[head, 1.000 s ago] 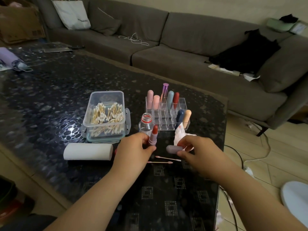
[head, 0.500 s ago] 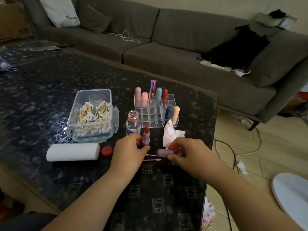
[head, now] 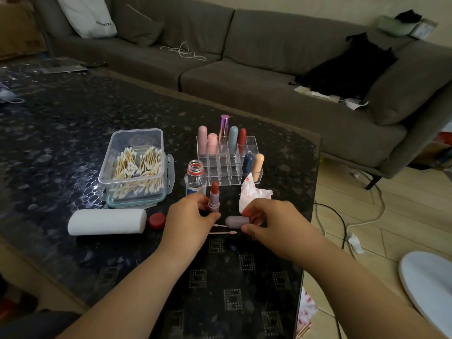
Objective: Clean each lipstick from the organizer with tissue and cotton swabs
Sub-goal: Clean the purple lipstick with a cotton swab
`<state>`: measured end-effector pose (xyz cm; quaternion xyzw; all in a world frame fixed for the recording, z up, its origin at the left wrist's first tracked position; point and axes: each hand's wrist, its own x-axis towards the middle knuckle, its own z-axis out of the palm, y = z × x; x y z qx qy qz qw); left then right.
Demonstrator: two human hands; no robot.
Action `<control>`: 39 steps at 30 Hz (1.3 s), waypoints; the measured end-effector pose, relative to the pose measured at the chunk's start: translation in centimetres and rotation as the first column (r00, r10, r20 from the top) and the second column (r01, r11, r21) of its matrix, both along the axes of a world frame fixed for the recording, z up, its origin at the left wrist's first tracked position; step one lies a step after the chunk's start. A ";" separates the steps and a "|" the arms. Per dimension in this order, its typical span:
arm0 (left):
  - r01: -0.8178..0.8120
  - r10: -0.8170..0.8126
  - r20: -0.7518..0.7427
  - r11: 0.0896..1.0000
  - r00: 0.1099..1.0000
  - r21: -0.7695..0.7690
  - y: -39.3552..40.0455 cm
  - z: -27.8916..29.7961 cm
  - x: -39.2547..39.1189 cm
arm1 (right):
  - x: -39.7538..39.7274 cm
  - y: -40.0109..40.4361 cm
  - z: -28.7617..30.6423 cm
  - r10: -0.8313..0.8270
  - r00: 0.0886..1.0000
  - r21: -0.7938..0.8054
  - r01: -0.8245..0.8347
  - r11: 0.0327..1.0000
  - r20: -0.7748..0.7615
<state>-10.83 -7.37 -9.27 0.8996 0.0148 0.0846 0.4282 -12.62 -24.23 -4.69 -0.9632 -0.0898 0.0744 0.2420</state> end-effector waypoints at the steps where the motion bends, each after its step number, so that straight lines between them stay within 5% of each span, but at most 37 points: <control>1: 0.002 -0.002 -0.005 1.000 1.000 -0.006 0.1 0.1 0.0 | 0.0 0.0 0.0 0.004 1.000 0.000 -0.004 1.000 0.004; 7: -0.089 0.087 0.057 0.995 0.995 0.039 1.2 1.8 -1.7 | -0.1 0.0 0.2 0.003 1.000 0.046 -0.003 0.999 0.000; 10: 0.025 -0.038 0.180 0.997 0.983 0.075 1.9 3.0 -3.6 | -0.3 0.4 0.5 0.040 0.999 0.119 -0.038 0.992 -0.022; 14: 0.271 -0.281 -0.098 0.957 0.955 -0.101 2.4 3.1 -4.8 | -0.7 1.5 0.6 0.121 0.992 0.272 -0.108 0.956 -0.032; 21: 0.169 -0.243 -0.201 0.931 0.949 -0.324 3.2 2.6 -3.6 | -0.2 1.9 0.9 0.141 0.987 0.382 -0.102 0.918 -0.075; 25: 0.064 -0.138 -0.195 0.936 0.971 -0.347 3.6 2.6 -3.2 | 0.9 0.7 0.2 0.017 0.999 0.094 -0.020 0.995 0.031; 29: 0.011 -0.089 -0.201 0.933 0.976 -0.361 3.9 2.5 -3.0 | 1.3 0.7 -1.2 0.080 0.997 -0.165 -0.080 0.983 -0.008; 35: 0.005 -0.121 -0.223 0.888 0.967 -0.460 3.6 2.6 -3.0 | 1.3 1.5 -1.9 0.117 0.993 -0.265 -0.106 0.958 0.024; 39: -0.025 -0.148 -0.262 0.827 0.954 -0.561 3.9 3.2 -3.2 | 0.9 1.1 -0.2 0.050 0.992 -0.186 -0.028 0.982 0.117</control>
